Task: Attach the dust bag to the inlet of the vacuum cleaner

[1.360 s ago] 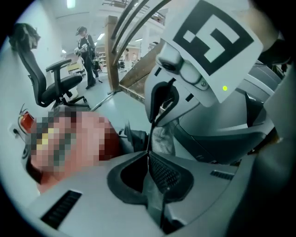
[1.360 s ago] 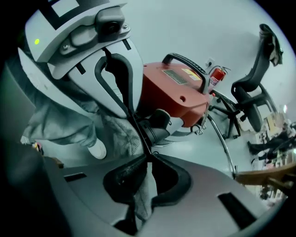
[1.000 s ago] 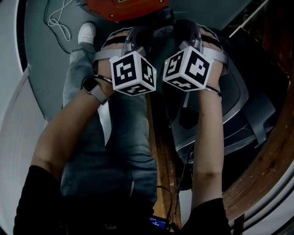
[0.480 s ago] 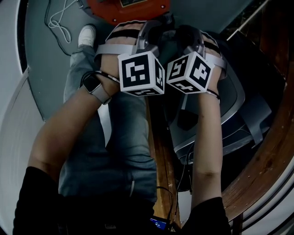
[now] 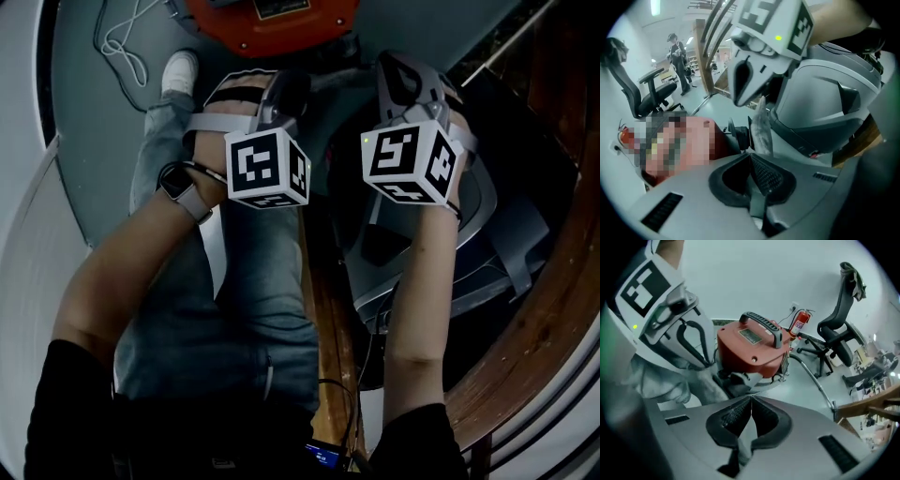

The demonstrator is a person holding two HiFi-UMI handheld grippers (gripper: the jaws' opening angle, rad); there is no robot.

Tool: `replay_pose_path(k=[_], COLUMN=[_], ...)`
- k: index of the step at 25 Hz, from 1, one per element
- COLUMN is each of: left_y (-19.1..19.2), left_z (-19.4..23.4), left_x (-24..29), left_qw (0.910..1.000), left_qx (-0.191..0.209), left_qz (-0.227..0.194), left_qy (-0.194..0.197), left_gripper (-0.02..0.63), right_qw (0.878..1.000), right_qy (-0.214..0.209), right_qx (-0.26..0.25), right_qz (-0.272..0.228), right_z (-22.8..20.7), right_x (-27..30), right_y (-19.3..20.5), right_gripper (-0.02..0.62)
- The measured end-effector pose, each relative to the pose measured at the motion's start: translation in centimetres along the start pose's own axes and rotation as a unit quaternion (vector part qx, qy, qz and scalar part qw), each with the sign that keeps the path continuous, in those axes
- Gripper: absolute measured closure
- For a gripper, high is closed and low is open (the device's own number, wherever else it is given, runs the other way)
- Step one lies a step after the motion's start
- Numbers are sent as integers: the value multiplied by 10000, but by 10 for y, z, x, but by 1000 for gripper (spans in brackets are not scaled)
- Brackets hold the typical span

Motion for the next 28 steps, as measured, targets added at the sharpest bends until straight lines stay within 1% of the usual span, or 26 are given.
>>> replay_pose_path(k=[2,4,7,8,11,12,13,14,16,18,20,23,26,28], left_y=[-4,-8,-12,-13,-18,-21,-23,-24,-27,-30,-31,-27,-24,-21], left_z=[3,4,4,4,5,7,10,14,23,33,45,68,88,99], left_x=[5,9,9,8,-2,-7,-12,-17,-29,-40,-48,-52,-42,-31], left_qw=[9999,9999,9999,9999,9993,9987,9981,9974,9961,9956,9959,9973,9994,9993], left_qx=[-98,-82,1,35,217,284,349,408,482,474,471,518,320,278], left_qz=[-41,-54,-38,-43,-205,-305,-398,-476,-609,-664,-614,-378,-42,226], left_qy=[80,133,142,146,225,279,328,365,414,458,462,349,112,81], left_gripper=[591,591,591,591,591,591,591,591,591,591,591,591,592,592], right_qw=[9986,9913,9708,9627,9360,9277,9206,9150,9074,9043,9041,9031,9086,9090], right_qy=[-258,-428,-377,-317,-74,48,172,274,380,486,702,935,937,988], right_qx=[457,1213,2284,2585,3356,3539,3675,3774,3908,3959,3924,3873,3720,3680], right_qz=[-44,-275,-626,-731,-1058,-1186,-1308,-1403,-1498,-1520,-1537,-1604,-1654,-1687], right_z=[11,23,47,57,81,85,87,88,91,92,88,82,76,76], right_x=[-6,-13,-16,-14,2,8,14,19,28,34,36,39,42,44], right_y=[16,26,39,43,51,52,52,51,51,52,52,48,48,48], right_gripper=[569,568,557,542,370,338,333,329,325,318,310,305,305,305])
Point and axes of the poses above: the fingertips, and each gripper's own axes: x forward along the fingers, z to its left, y out of its underside, the point moved 1 cm from there along -x, backward along the fingers, and after that the axes turned 3 degrees about -z, right-handed, at the moved point
